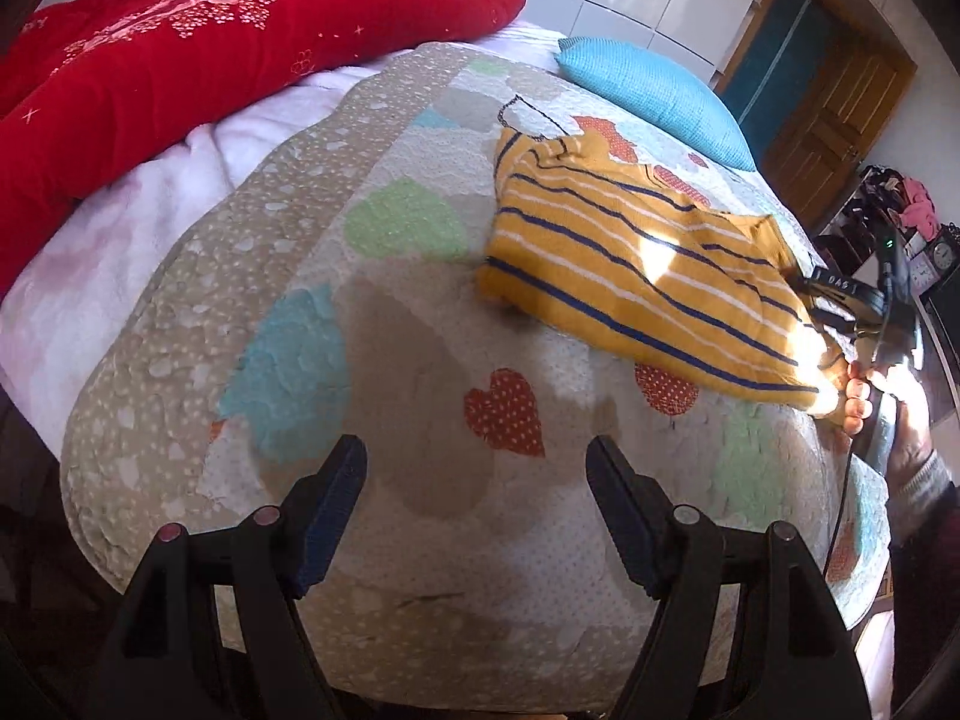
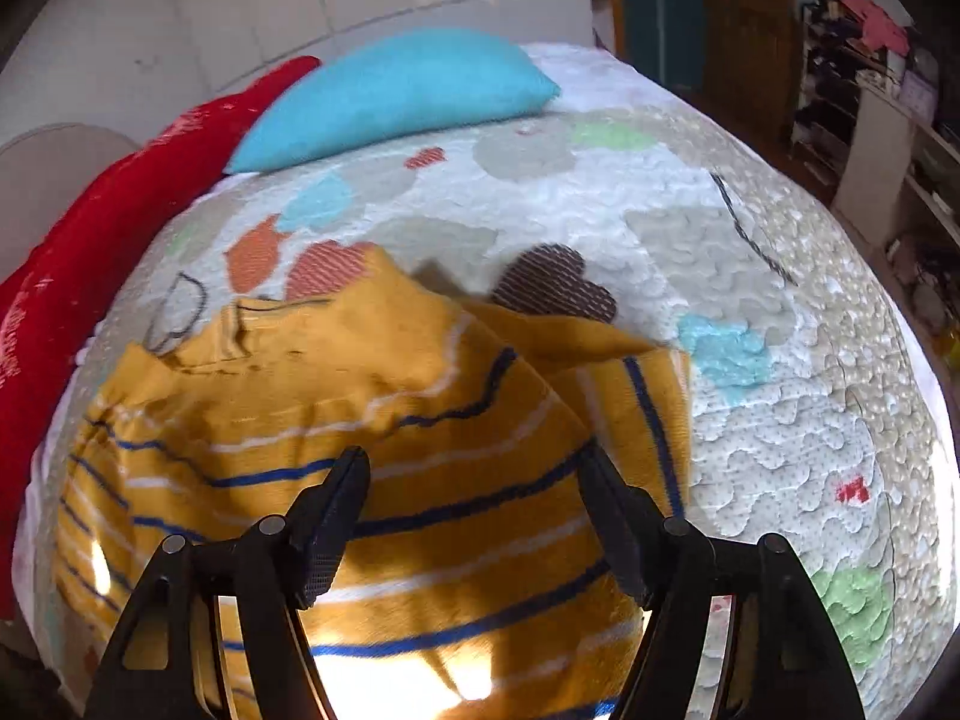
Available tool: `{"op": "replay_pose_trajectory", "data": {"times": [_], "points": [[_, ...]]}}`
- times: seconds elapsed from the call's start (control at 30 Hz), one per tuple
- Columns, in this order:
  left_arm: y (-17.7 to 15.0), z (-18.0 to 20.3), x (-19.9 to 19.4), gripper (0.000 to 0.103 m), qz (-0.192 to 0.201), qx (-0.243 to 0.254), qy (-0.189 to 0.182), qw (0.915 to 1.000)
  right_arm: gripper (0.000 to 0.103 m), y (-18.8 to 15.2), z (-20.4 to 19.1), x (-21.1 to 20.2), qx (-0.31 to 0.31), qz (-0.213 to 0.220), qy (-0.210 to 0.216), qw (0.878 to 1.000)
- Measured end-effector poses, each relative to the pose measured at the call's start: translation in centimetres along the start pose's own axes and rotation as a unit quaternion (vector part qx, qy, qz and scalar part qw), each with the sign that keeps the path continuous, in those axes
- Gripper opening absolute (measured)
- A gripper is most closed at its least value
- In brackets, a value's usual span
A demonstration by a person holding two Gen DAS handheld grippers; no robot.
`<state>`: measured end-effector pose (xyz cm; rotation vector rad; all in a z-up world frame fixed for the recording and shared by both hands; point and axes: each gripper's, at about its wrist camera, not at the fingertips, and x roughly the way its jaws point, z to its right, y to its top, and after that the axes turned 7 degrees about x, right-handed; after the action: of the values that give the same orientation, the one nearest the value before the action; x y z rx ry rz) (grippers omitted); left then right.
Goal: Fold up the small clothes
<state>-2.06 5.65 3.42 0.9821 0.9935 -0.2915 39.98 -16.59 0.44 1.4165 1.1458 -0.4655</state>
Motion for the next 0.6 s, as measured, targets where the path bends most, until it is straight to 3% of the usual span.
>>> {"op": "replay_pose_trajectory", "data": {"times": [0.07,0.17,0.33,0.5,0.6], "points": [[-0.4,-1.4,-1.1,0.081,0.012,-0.012,0.006,0.9998,0.072,0.3,1.6,1.2,0.019,-0.015,-0.039,0.999],[-0.9,-3.3,-2.2,0.081,0.025,-0.026,0.014,0.9992,0.072,0.0,0.4,-1.1,0.004,0.021,-0.066,0.998],[-1.7,-5.3,-2.1,0.081,0.024,-0.051,0.007,0.9984,0.072,-2.4,-8.5,-5.8,-0.106,0.048,0.021,0.993],[-2.8,-6.4,-2.2,0.081,0.019,-0.070,-0.009,0.9973,0.072,-6.4,-19.2,-6.1,-0.199,-0.008,0.138,0.970],[-3.2,-7.4,-2.9,0.081,0.028,-0.077,-0.006,0.9966,0.072,-8.9,-24.4,-5.0,-0.221,-0.038,0.163,0.961]]}}
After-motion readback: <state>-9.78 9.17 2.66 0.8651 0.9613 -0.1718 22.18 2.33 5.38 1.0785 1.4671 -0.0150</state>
